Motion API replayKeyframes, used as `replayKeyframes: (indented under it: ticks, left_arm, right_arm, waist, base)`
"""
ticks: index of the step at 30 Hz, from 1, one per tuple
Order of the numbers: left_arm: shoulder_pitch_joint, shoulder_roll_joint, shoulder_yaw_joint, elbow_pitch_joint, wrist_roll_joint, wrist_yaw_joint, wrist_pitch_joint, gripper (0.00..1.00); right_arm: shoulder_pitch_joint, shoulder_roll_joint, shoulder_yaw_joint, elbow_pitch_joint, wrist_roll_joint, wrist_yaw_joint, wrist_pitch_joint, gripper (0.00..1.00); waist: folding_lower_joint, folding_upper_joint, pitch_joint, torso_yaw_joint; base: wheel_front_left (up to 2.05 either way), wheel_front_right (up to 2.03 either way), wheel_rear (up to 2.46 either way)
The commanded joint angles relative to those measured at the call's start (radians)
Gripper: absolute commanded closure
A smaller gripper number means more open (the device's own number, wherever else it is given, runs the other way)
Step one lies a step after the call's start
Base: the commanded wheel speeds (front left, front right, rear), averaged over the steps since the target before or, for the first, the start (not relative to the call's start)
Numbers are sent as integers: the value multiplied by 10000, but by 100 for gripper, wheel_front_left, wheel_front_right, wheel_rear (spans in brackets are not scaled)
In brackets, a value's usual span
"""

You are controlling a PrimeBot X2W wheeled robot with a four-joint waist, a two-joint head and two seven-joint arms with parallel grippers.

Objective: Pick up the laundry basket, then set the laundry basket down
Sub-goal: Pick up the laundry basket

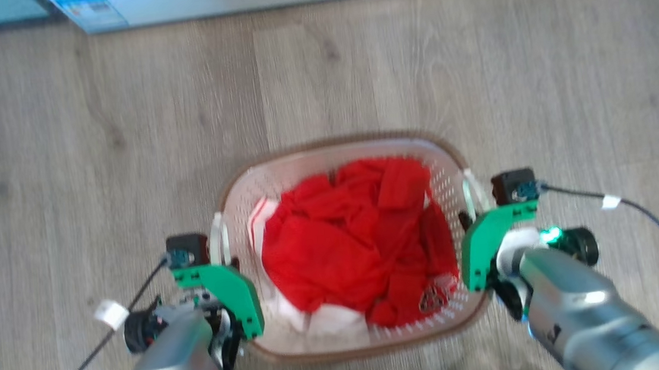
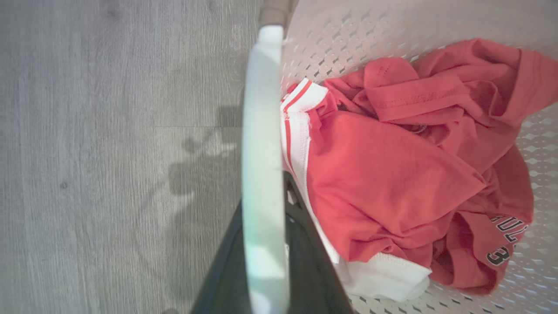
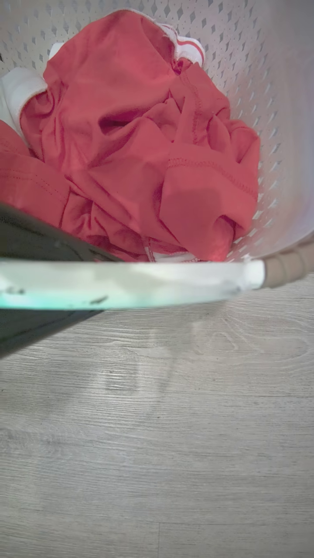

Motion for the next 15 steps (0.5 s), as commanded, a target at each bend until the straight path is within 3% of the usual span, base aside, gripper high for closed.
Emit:
replayKeyframes:
  ticks: [1, 15]
  left_arm:
    - [181, 419, 100, 93, -132, 100, 13, 100]
    - [1169, 419, -579, 337, -792, 191, 312, 100]
  right_arm:
    - [453, -73, 304, -11, 149, -15, 4, 100]
    - [1280, -73, 1590, 20, 1158, -15, 473, 100]
  waist:
    - [1, -1, -515, -58]
    - [1, -1, -2216, -283]
  base:
    - [0, 0, 0]
    - [0, 0, 0]
